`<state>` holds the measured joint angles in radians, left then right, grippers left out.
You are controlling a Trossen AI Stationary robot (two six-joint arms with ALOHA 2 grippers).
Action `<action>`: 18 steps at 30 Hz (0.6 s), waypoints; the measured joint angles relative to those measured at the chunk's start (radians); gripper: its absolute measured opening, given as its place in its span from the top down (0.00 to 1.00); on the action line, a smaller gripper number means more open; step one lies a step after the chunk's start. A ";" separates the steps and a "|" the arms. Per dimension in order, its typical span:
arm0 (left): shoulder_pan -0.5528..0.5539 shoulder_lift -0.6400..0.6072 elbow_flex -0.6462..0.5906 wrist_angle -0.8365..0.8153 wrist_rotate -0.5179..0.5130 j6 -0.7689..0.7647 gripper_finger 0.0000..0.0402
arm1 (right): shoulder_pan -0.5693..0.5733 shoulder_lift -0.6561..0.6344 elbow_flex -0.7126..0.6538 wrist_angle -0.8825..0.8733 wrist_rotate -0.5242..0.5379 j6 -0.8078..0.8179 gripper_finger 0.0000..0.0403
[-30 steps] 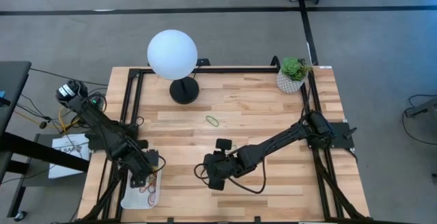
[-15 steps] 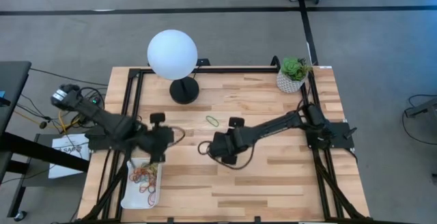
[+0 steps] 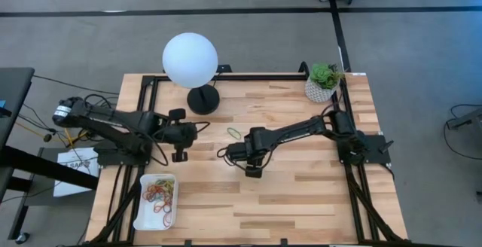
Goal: Pick and place items into bin
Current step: Put the bottom green rubber band into the white bin
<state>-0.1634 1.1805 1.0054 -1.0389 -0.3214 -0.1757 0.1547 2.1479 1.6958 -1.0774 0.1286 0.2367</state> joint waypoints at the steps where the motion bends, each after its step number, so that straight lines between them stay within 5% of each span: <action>1: 0.005 0.000 0.000 0.000 0.000 0.000 0.76 | -0.003 0.000 0.000 0.006 -0.015 0.000 0.71; 18: 0.015 0.000 -0.001 0.006 -0.002 0.043 0.76 | -0.007 0.001 -0.117 0.187 -0.052 0.024 0.71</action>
<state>-0.1486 1.1805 1.0046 -1.0332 -0.3237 -0.1326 0.1478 2.1487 1.5787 -0.8907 0.0769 0.2611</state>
